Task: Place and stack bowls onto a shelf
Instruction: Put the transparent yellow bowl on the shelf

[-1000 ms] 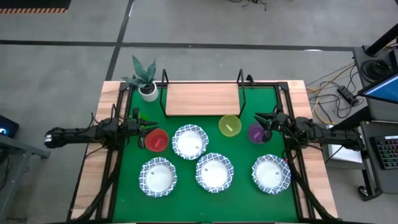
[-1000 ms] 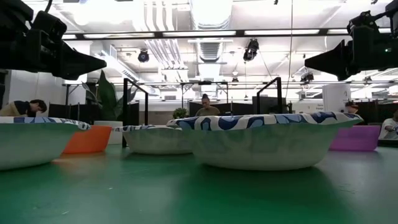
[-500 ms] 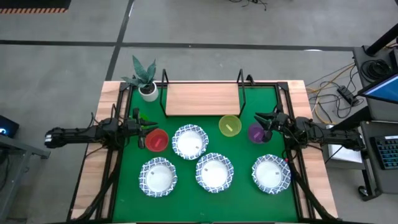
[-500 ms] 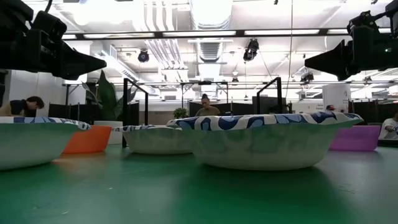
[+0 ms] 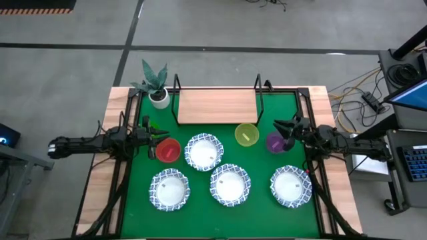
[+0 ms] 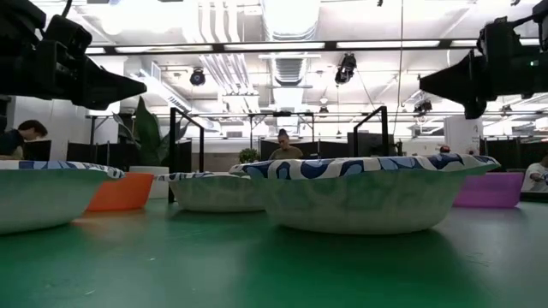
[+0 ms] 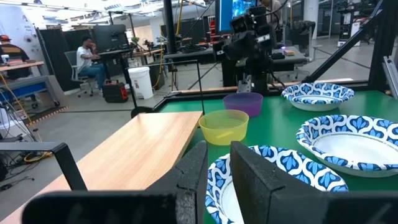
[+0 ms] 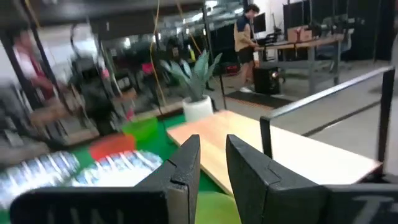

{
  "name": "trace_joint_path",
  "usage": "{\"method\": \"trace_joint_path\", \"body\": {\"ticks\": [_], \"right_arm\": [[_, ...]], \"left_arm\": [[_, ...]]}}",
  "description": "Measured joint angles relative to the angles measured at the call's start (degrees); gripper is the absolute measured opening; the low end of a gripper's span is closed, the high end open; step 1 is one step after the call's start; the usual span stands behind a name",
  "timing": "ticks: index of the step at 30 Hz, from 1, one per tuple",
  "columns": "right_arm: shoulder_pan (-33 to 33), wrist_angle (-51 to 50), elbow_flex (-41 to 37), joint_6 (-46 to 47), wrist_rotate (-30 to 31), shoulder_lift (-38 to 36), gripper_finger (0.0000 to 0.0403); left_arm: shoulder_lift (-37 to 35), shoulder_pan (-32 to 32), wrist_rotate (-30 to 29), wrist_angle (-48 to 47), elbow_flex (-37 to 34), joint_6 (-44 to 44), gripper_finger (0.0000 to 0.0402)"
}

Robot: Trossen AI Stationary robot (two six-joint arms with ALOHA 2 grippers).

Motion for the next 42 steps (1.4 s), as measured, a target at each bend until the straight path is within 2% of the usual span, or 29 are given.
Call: {"method": "trace_joint_path", "body": {"ticks": [3, 7, 9, 14, 21, 26, 31, 37, 42], "right_arm": [[0.0, 4.0, 0.0, 2.5, -3.0, 0.0, 0.0068], [0.0, 10.0, 0.0, -1.7, -16.7, 2.2, 0.0068], [0.0, 14.1, 0.1, -3.5, -19.5, 4.4, 0.0068], [-0.1, 10.9, 6.1, -4.2, -14.1, 12.6, 0.0068], [-0.2, -9.1, 24.4, -7.3, -7.8, 27.4, 0.0068], [-0.2, -25.1, 38.4, -6.1, -7.9, 37.7, 0.0068], [-0.1, -34.7, 49.0, -3.1, -8.0, 47.5, 0.0068], [0.4, -42.8, 56.8, 0.3, -10.9, 57.8, 0.0068], [3.3, -47.1, 59.8, 1.4, -11.0, 66.2, 0.0068]], "left_arm": [[0.0, 0.0, 0.0, 4.3, 0.0, -2.5, 0.0052], [0.0, 0.0, 0.2, 14.8, 0.0, -16.7, 0.0052], [0.0, 0.0, 0.2, 19.4, 0.0, -21.0, 0.0052], [0.0, 0.0, 0.2, 27.7, 0.0, -22.1, 0.0052], [0.0, 0.0, 0.2, 29.3, 0.0, -22.1, 0.0052], [0.0, -0.1, 0.9, 27.7, 0.0, -22.1, 0.0052], [0.0, 0.0, 0.5, 20.0, 0.0, -21.7, 0.0052], [-0.1, 0.0, -0.6, 25.5, 0.0, -21.1, 0.0052], [-0.1, 0.0, -0.6, 23.8, 0.0, -21.4, 0.0052]]}}
